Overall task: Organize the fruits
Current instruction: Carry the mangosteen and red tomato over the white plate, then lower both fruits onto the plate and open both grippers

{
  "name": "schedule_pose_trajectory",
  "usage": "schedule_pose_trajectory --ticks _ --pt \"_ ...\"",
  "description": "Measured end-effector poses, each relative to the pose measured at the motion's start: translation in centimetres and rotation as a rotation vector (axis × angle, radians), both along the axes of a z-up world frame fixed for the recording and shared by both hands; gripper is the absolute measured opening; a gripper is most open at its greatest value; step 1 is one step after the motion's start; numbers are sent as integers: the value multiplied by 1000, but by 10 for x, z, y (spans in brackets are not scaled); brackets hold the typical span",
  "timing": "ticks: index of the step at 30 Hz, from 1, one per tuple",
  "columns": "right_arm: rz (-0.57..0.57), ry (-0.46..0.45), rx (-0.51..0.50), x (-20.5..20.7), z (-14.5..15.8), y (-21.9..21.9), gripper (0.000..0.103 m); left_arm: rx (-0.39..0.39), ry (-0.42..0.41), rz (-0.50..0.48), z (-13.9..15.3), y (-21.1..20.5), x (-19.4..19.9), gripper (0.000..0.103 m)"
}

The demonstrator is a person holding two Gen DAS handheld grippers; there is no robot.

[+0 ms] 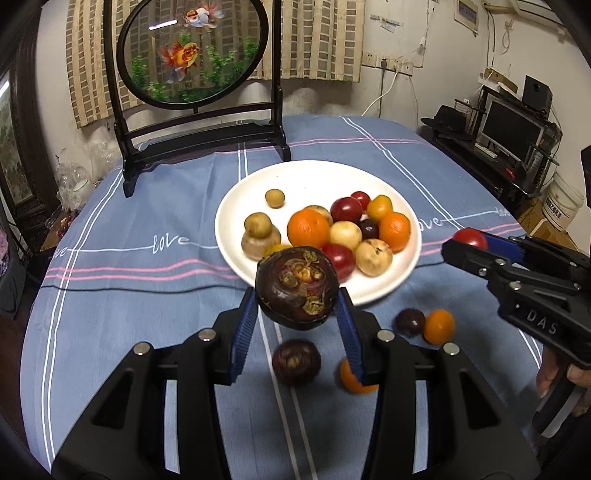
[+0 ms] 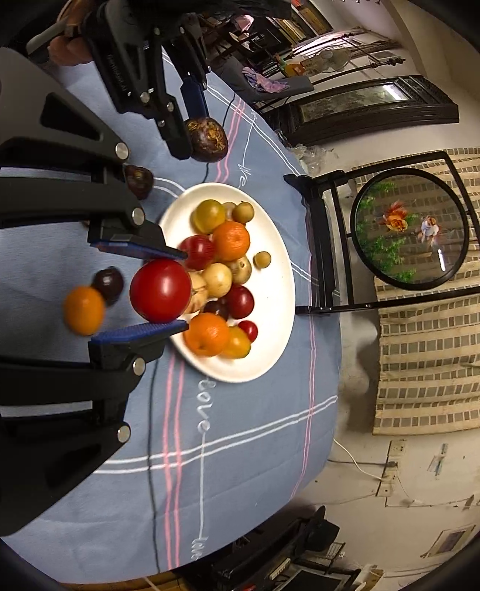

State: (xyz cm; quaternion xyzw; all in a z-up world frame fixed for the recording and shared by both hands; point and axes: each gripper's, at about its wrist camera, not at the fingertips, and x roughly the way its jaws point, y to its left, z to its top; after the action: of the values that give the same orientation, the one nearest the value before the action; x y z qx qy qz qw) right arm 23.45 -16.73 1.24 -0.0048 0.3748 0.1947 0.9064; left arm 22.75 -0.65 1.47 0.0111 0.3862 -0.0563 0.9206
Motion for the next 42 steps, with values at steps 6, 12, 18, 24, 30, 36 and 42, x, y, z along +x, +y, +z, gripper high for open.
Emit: schedule_pose_trajectory --ticks 6,12,18,24,30,36,42 --pt "0 42 8 46 -11 11 32 -14 42 14 -14 1 37 44" --pt "-11 89 13 77 -25 15 32 -19 64 27 -25 2 59 44" --pt "-23 97 -9 100 -35 22 33 -18 80 44 -29 6 75 44" --pt "-1 123 21 108 -42 26 47 5 81 75 -31 8 80 58" --pt "-32 80 45 92 -30 15 62 50 21 86 -18 4 70 73" --pt "-64 77 79 78 -22 -9 63 59 3 81 -13 2 52 79" --pt "-92 75 97 47 -19 -34 63 40 13 89 -12 4 30 80"
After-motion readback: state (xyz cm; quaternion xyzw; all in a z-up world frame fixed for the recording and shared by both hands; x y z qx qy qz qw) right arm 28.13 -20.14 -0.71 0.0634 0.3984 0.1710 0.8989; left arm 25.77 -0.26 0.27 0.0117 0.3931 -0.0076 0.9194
